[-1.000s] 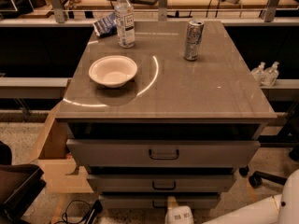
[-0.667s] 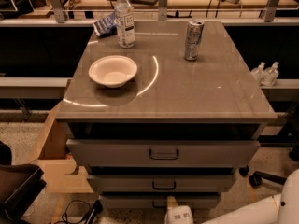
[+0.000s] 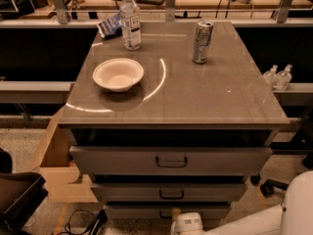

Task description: Open bottom drawer

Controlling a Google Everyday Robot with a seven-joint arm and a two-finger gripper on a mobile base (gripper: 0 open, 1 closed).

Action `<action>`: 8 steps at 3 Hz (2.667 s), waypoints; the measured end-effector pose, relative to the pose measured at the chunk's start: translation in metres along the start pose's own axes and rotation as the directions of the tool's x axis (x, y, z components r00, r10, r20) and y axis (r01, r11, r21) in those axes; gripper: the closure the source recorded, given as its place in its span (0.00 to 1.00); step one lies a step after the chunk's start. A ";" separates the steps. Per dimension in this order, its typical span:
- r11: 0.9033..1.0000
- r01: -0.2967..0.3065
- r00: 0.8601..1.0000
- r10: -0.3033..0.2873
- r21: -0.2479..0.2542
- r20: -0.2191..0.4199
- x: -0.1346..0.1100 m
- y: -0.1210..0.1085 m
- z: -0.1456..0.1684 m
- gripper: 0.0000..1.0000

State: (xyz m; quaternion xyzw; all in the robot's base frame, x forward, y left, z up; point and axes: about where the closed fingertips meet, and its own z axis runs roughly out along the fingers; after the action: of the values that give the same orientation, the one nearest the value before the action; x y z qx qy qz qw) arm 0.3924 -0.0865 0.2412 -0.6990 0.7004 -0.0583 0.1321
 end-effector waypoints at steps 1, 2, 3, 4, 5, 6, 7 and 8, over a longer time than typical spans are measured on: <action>0.999 -0.011 0.999 0.013 -0.052 0.044 -0.003 0.011 0.016 0.00; 0.997 -0.002 0.998 0.007 -0.073 0.065 -0.010 0.016 0.021 0.00; 0.995 0.032 0.998 -0.027 -0.098 0.049 -0.020 0.018 0.020 0.00; 0.987 0.081 0.997 -0.081 -0.139 0.004 -0.029 0.020 0.015 0.00; 0.979 0.102 0.994 -0.109 -0.175 -0.031 -0.030 0.024 0.012 0.00; 0.977 0.095 0.993 -0.107 -0.192 -0.051 -0.027 0.027 0.012 0.00; 0.977 0.090 0.993 -0.102 -0.194 -0.054 -0.026 0.027 0.013 0.00; 0.979 0.069 0.996 -0.079 -0.190 -0.047 -0.022 0.023 0.019 0.00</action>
Offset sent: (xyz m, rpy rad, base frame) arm -0.0115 0.0200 -0.0274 0.0811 0.0888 0.0353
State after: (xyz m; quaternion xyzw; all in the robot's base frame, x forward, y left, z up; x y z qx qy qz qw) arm 0.3753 -0.0618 0.2189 -0.7320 0.6797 -0.0158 0.0440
